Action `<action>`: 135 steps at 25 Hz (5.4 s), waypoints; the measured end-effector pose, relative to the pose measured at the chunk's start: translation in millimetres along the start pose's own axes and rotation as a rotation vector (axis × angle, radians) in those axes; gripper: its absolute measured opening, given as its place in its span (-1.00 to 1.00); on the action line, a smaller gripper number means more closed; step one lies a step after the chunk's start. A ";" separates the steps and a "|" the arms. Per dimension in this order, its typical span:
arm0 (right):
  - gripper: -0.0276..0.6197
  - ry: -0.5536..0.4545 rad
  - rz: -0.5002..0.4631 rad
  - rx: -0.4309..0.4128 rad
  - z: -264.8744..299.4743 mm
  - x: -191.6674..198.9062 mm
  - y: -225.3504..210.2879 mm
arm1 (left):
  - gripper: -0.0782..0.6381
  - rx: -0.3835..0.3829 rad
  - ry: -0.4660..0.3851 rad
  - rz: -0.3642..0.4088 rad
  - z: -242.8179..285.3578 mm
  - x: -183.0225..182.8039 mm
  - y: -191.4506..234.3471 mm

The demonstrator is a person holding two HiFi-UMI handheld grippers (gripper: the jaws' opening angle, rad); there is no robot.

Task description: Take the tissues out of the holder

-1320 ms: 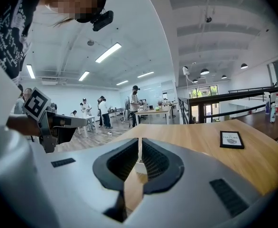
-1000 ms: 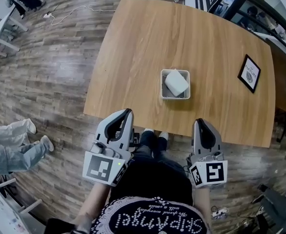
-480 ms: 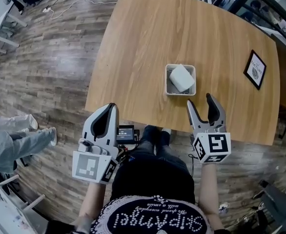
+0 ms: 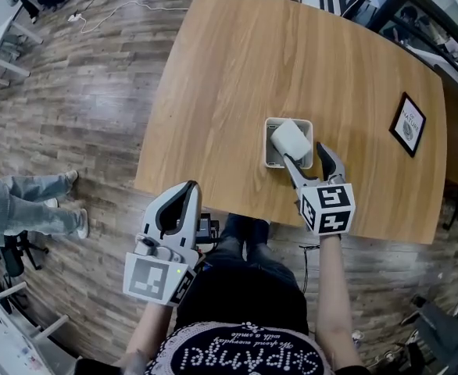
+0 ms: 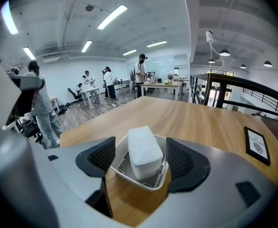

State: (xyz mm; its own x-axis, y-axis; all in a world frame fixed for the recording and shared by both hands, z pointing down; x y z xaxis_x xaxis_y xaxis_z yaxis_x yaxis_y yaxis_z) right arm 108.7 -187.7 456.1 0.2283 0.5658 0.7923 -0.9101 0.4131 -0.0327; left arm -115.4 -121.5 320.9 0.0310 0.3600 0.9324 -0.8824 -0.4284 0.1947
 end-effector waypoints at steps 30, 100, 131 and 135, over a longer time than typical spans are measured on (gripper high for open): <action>-0.01 0.302 -0.144 -0.077 70.7 35.6 -1.1 | -0.77 -0.021 -0.007 -0.049 11.2 -7.1 -6.9; -0.03 -0.419 -0.002 -0.010 -163.7 -69.0 44.3 | -0.77 0.169 -0.118 0.056 -14.1 -24.4 -68.9; -0.03 -0.420 0.061 0.081 -201.8 -20.4 60.9 | -0.77 0.170 -0.097 0.044 -18.7 -16.3 -82.1; -0.03 -0.407 0.050 0.082 -202.4 -15.3 65.6 | -0.77 0.163 -0.103 0.040 -20.2 -15.9 -78.1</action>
State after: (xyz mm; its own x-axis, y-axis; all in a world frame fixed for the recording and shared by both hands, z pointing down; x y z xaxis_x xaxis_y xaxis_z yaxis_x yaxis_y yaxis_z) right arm 115.5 -24.8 318.5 0.0427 0.2485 0.9677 -0.9449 0.3248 -0.0417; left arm -56.5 -77.0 284.7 0.0528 0.2570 0.9650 -0.7961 -0.5726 0.1961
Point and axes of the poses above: the fingertips, and each gripper's own axes: z forward along the fingers, y to its left, x out of its underside, the point moved 2 cm from there along -z, backward along the fingers, and after that the axes turned 3 degrees about -z, right-handed, at the moved point
